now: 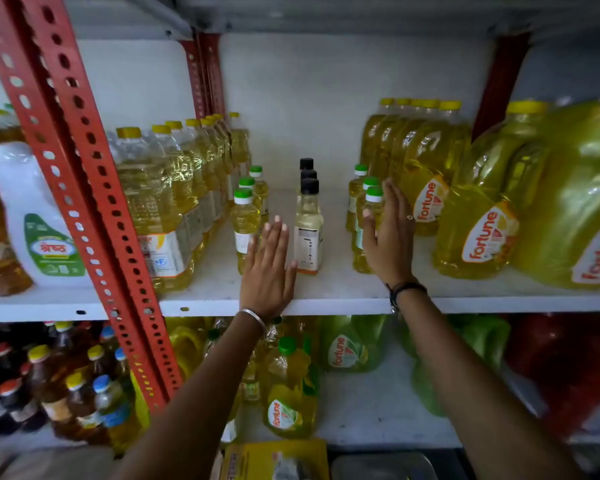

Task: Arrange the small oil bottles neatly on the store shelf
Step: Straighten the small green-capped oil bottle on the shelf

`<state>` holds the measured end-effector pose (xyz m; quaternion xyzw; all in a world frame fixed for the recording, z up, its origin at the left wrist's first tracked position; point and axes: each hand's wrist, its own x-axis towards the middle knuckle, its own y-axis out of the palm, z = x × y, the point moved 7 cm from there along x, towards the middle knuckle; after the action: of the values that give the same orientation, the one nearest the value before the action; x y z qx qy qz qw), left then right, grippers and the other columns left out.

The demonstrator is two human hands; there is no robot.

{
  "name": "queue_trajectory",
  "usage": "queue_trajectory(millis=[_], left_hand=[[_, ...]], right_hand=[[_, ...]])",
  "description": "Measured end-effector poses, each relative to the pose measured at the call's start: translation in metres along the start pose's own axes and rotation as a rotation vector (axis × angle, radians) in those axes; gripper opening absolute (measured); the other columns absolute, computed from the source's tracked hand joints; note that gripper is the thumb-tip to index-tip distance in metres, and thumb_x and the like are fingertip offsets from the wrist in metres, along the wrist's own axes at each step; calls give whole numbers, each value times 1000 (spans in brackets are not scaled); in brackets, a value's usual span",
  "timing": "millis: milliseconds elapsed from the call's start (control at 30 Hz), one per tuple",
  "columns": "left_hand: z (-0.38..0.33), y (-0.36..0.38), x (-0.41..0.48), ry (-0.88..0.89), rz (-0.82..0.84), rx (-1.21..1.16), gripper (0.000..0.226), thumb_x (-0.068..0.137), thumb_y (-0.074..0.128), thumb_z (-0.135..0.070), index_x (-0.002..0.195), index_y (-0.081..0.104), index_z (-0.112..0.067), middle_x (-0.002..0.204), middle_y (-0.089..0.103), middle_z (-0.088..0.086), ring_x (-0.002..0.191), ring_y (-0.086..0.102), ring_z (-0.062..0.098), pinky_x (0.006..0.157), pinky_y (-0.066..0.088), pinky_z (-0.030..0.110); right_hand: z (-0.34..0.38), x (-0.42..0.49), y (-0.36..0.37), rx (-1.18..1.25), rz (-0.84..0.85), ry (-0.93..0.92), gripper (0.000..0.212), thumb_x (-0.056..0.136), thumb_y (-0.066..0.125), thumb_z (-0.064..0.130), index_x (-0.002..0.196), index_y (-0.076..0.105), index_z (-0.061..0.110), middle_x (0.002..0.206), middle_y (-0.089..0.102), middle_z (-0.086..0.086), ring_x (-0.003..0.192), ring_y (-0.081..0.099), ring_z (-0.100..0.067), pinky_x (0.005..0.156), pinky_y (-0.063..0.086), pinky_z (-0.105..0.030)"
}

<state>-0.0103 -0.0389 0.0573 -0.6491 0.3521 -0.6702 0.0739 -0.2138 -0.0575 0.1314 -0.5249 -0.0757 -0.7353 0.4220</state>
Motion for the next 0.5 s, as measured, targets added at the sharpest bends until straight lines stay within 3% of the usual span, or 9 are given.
queue_trajectory(millis=[167, 300, 333, 433, 500], left_hand=[[1, 4, -2, 19, -2, 35, 61, 98, 28, -33, 152, 13, -8, 160, 10, 7, 148, 3, 18, 118, 8, 43], [3, 4, -1, 11, 4, 42, 62, 98, 28, -33, 152, 12, -8, 160, 9, 7, 148, 2, 18, 118, 8, 42], [2, 5, -2, 6, 10, 44, 62, 98, 28, -33, 152, 12, -7, 160, 10, 7, 148, 2, 18, 119, 8, 42], [3, 5, -1, -8, 15, 43, 61, 99, 28, -34, 152, 13, -7, 160, 10, 8, 148, 2, 18, 119, 5, 40], [3, 5, -1, -16, 20, 33, 61, 99, 28, -34, 152, 14, -7, 160, 10, 8, 148, 2, 18, 119, 5, 40]], right_hand=[[-31, 14, 13, 260, 146, 258, 47, 95, 50, 22, 140, 36, 14, 139, 48, -7, 122, 45, -15, 97, 36, -25], [-48, 20, 17, 397, 138, 395, 36, 91, 58, 19, 126, 52, 11, 115, 61, -3, 105, 57, -16, 70, 41, -1], [-52, 20, 18, 438, 130, 435, 37, 88, 61, 17, 124, 54, 10, 116, 63, -6, 103, 58, -15, 73, 44, -3], [-61, 22, 18, 475, 96, 521, 44, 81, 70, 17, 122, 58, 9, 118, 66, -10, 105, 61, -19, 89, 49, -28], [-64, 25, 16, 459, 77, 544, 44, 76, 75, 19, 117, 61, 9, 113, 68, -10, 101, 63, -19, 88, 50, -32]])
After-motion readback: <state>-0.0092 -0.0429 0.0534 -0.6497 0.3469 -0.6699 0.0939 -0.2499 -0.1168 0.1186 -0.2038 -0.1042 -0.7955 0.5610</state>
